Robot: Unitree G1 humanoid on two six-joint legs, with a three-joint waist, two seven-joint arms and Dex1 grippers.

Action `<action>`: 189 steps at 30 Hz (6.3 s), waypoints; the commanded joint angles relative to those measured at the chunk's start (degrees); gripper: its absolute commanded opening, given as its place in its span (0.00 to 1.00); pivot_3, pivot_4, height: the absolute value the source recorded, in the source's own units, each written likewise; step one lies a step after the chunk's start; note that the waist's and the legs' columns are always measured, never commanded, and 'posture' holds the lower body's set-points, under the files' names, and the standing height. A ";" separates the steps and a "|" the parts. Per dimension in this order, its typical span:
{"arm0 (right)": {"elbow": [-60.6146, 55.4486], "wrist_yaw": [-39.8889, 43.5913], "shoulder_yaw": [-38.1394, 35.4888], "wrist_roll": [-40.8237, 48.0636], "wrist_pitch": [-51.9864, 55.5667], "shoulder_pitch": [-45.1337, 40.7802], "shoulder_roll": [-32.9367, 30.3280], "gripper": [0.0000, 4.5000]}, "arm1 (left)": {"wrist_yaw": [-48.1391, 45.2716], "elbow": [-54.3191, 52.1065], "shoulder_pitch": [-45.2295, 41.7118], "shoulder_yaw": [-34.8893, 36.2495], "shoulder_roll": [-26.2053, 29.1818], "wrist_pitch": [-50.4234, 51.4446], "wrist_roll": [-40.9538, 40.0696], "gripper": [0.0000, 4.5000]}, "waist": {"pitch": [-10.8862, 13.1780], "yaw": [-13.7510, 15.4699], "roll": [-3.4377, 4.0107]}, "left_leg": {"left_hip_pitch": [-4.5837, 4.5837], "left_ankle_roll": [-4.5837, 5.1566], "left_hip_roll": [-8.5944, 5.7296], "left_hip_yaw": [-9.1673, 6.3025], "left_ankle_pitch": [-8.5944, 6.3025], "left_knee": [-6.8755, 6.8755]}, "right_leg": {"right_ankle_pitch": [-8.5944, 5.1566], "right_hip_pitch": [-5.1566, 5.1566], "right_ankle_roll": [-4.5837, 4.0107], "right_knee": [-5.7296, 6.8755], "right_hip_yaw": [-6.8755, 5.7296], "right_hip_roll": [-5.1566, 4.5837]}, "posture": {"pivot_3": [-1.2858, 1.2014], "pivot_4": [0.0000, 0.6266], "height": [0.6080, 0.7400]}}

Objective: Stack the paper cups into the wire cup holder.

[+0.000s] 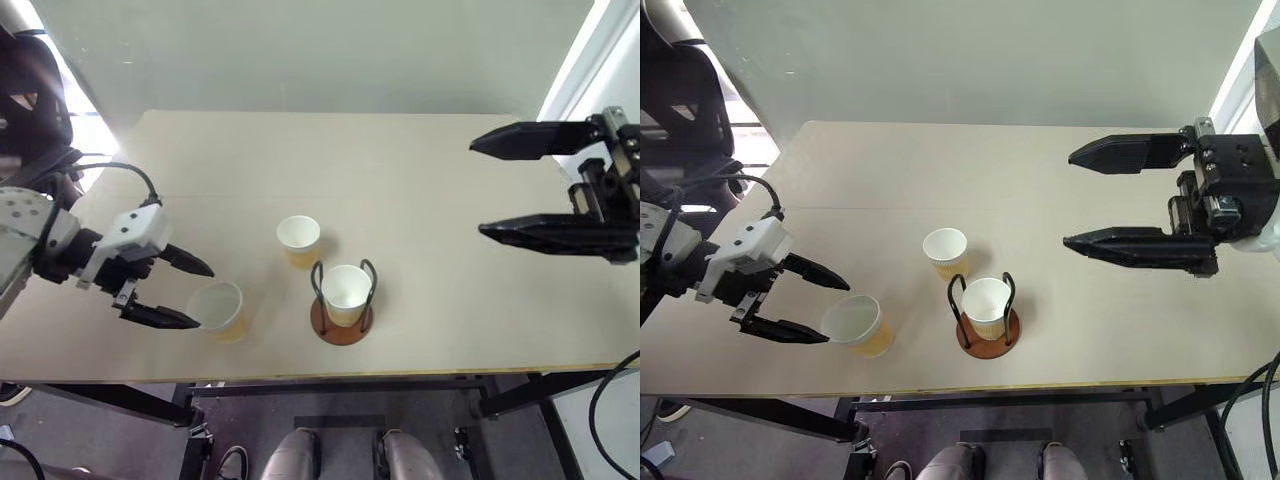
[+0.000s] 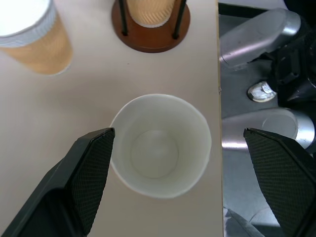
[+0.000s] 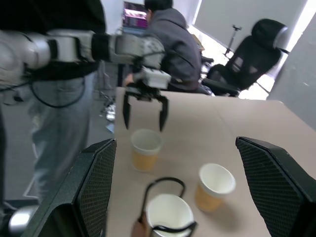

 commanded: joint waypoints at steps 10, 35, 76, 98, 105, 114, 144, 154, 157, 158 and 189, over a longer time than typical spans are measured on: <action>-1.65 -4.22 -0.09 3.06 -3.32 2.37 -2.19 0.88 | -1.90 -5.95 -0.08 -2.08 7.50 0.17 -3.71 1.00 | 0.00 -0.03 0.00 | 0.01 0.06 0.01 -0.01 -0.01 0.07 | 0.00 0.04 0.00 0.02 0.01 0.01 | 0.52 0.24 1.00; -1.45 -4.96 0.86 3.41 -4.90 2.11 -5.98 0.89 | -1.90 2.47 4.15 0.28 -8.65 -8.78 16.37 0.44 | -0.04 0.01 0.05 | 0.00 0.10 0.01 -0.02 -0.01 0.28 | 0.01 0.05 -0.01 0.20 0.00 0.01 | 0.52 0.24 1.00; -13.93 -22.98 -17.96 17.55 -2.89 19.02 -15.83 0.89 | -1.90 21.89 -69.45 -69.56 -29.76 -35.66 -25.30 0.01 | 0.11 1.45 0.21 | -0.67 1.34 -0.39 0.29 -0.43 0.97 | -0.52 0.31 2.20 -0.21 -0.09 -0.64 | 0.52 0.24 1.00; -16.88 -33.58 -27.61 28.99 -2.88 27.03 -20.93 0.89 | -1.90 21.21 -69.41 -73.40 -36.17 -40.46 -28.44 0.01 | 0.11 2.16 0.34 | -0.79 1.80 -0.43 0.46 -1.08 2.00 | -0.19 0.79 2.71 -0.75 -0.15 -0.62 | 0.52 0.24 1.00; -17.38 -35.38 -29.54 30.55 -2.84 28.72 -21.26 0.89 | -1.90 20.81 -69.14 -75.01 -37.21 -41.91 -28.11 0.01 | 0.12 2.16 0.39 | -0.82 1.99 -0.43 0.48 -1.26 2.37 | -0.09 0.90 2.89 -0.77 -0.06 -0.66 | 0.52 0.24 1.00; -18.40 -38.37 -31.14 32.94 -3.11 30.50 -21.31 0.89 | -1.90 26.13 -68.54 -76.74 -40.84 -45.25 -24.82 0.01 | 0.11 2.37 0.43 | -0.83 2.02 -0.42 0.56 -1.27 2.40 | 0.03 0.98 2.99 -0.94 -0.02 -0.67 | 0.52 0.24 1.00; -19.86 -44.50 -33.43 36.67 -4.26 33.41 -21.52 0.89 | -1.90 28.63 -65.84 -76.06 -43.95 -47.03 -22.52 0.37 | 0.11 2.58 0.43 | -0.83 2.07 -0.44 0.60 -1.30 2.41 | 0.09 0.99 3.06 -0.99 -0.01 -0.66 | 0.52 0.24 1.00; -19.31 -42.92 -34.45 35.33 -3.30 34.07 -21.18 0.89 | -1.90 34.82 -63.40 -61.96 -46.78 -41.16 -22.76 1.00 | 0.11 2.73 0.44 | -0.86 2.09 -0.45 0.60 -1.29 2.44 | 0.11 1.00 3.10 -1.01 -0.01 -0.67 | 0.52 0.24 1.00; -18.79 -41.63 -34.87 34.34 -2.80 34.19 -21.08 0.89 | -1.90 40.14 -63.05 -55.67 -46.21 -36.89 -21.42 1.00 | 0.07 2.73 0.50 | -0.83 2.09 -0.45 0.62 -1.29 2.42 | 0.12 0.99 3.10 -1.03 0.01 -0.66 | 0.52 0.24 1.00; -18.68 -41.07 -35.14 34.00 -2.56 34.29 -20.92 0.89 | -1.90 42.19 -62.80 -54.12 -46.05 -36.12 -20.07 1.00 | 0.05 2.72 0.53 | -0.82 2.09 -0.44 0.63 -1.29 2.41 | 0.12 0.99 3.10 -1.02 0.01 -0.65 | 0.52 0.24 1.00; -17.66 -32.56 -28.54 25.62 -7.60 34.02 -19.54 0.89 | -1.90 58.40 -45.73 -31.87 -48.97 -31.22 9.90 1.00 | -0.04 3.01 0.60 | -0.83 2.34 -0.56 0.84 -0.97 2.45 | 0.20 0.93 3.20 -1.04 0.14 -0.67 | 0.52 0.24 1.00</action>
